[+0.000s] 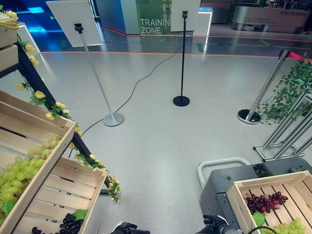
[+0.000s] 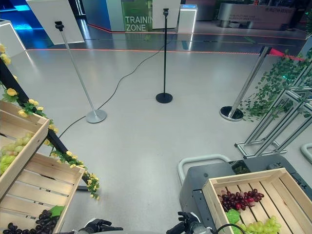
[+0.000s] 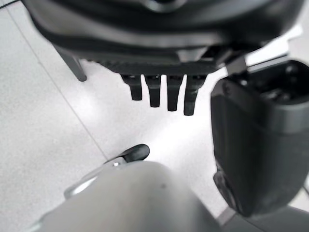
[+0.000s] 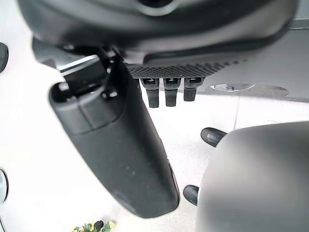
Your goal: Pick up the fruits from the basket on one side to the basket on the other side
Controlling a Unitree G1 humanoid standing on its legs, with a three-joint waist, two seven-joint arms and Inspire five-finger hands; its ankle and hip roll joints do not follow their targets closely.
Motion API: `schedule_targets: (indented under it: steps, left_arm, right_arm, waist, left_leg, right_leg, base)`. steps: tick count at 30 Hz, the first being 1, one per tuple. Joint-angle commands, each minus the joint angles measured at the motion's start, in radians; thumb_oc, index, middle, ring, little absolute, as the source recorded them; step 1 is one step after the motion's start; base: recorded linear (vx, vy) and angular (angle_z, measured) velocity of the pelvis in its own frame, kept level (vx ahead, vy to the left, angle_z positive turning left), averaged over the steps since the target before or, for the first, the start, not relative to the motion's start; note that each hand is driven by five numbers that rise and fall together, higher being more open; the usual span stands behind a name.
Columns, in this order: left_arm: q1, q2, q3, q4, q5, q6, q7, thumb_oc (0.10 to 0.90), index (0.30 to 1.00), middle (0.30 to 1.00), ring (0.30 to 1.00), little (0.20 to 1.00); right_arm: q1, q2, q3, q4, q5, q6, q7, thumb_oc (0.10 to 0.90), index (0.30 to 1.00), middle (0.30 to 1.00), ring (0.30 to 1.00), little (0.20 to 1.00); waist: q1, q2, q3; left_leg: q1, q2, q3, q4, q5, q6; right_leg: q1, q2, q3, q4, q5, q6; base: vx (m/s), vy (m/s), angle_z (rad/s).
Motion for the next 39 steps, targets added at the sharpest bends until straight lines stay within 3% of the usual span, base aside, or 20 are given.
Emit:
schedule_targets:
  steps: [1, 24, 30, 35, 37, 39]
  left_arm:
    - [-0.049, -0.068, -0.018, 0.046, -0.018, -0.057, -0.004, 0.800, 0.900, 0.900, 0.900, 0.900]
    - [-0.051, -0.070, -0.023, 0.039, -0.009, -0.055, -0.019, 0.800, 0.900, 0.900, 0.900, 0.900]
    - [-0.056, -0.062, -0.025, 0.026, -0.015, -0.071, 0.015, 0.800, 0.900, 0.900, 0.900, 0.900]
    - [-0.085, -0.048, -0.028, 0.008, -0.024, -0.085, 0.034, 0.800, 0.900, 0.900, 0.900, 0.900]
    - [-0.098, -0.051, -0.025, 0.001, -0.055, -0.098, 0.060, 0.800, 0.900, 0.900, 0.900, 0.900]
    - [-0.102, -0.054, -0.016, -0.005, -0.053, -0.132, 0.092, 0.800, 0.900, 0.900, 0.900, 0.900]
  right_arm:
    - [-0.037, 0.022, 0.035, 0.040, -0.014, -0.008, 0.016, 0.800, 0.900, 0.900, 0.900, 0.900]
    - [-0.048, 0.019, 0.040, 0.046, -0.006, -0.007, 0.047, 0.800, 0.900, 0.900, 0.900, 0.900]
    - [-0.060, 0.014, 0.050, 0.020, -0.006, -0.093, 0.035, 0.800, 0.900, 0.900, 0.900, 0.900]
    - [-0.087, 0.000, 0.049, -0.008, 0.038, -0.108, 0.013, 0.800, 0.900, 0.900, 0.900, 0.900]
    - [-0.098, -0.010, 0.045, -0.010, 0.013, -0.130, -0.008, 0.800, 0.900, 0.900, 0.900, 0.900]
    - [-0.098, -0.022, 0.043, -0.012, -0.007, -0.140, -0.030, 0.800, 0.900, 0.900, 0.900, 0.900]
  waist:
    - [-0.010, -0.031, 0.035]
    - [-0.009, -0.021, 0.044]
    - [-0.014, -0.017, 0.057]
    - [-0.030, -0.009, 0.097]
    - [-0.045, -0.007, 0.122]
    - [-0.057, -0.020, 0.140]
  left_leg:
    - [0.025, -0.067, 0.008, 0.008, -0.054, 0.034]
    - [0.025, -0.067, 0.005, 0.008, -0.052, 0.032]
    - [0.025, -0.063, 0.021, 0.008, -0.049, 0.032]
    - [0.014, -0.059, 0.043, 0.022, -0.045, 0.038]
    - [-0.008, -0.062, 0.053, 0.098, -0.070, 0.038]
    - [-0.058, -0.076, 0.062, 0.253, -0.121, 0.029]
  right_leg:
    - [0.023, -0.033, 0.018, 0.002, 0.029, 0.037]
    - [0.023, -0.035, 0.015, 0.002, 0.030, 0.035]
    - [0.021, -0.038, 0.012, 0.004, 0.034, 0.037]
    - [-0.020, -0.033, 0.028, 0.057, 0.024, 0.030]
    - [-0.036, -0.030, 0.047, 0.076, 0.023, 0.019]
    - [-0.046, -0.035, 0.062, 0.090, 0.019, -0.001]
  base:
    - [0.00, 0.000, 0.00]
    - [0.00, 0.000, 0.00]
    - [0.01, -0.019, 0.00]
    - [-0.04, -0.068, -0.05]
    - [-0.01, -0.096, -0.10]
    - [0.02, -0.080, -0.21]
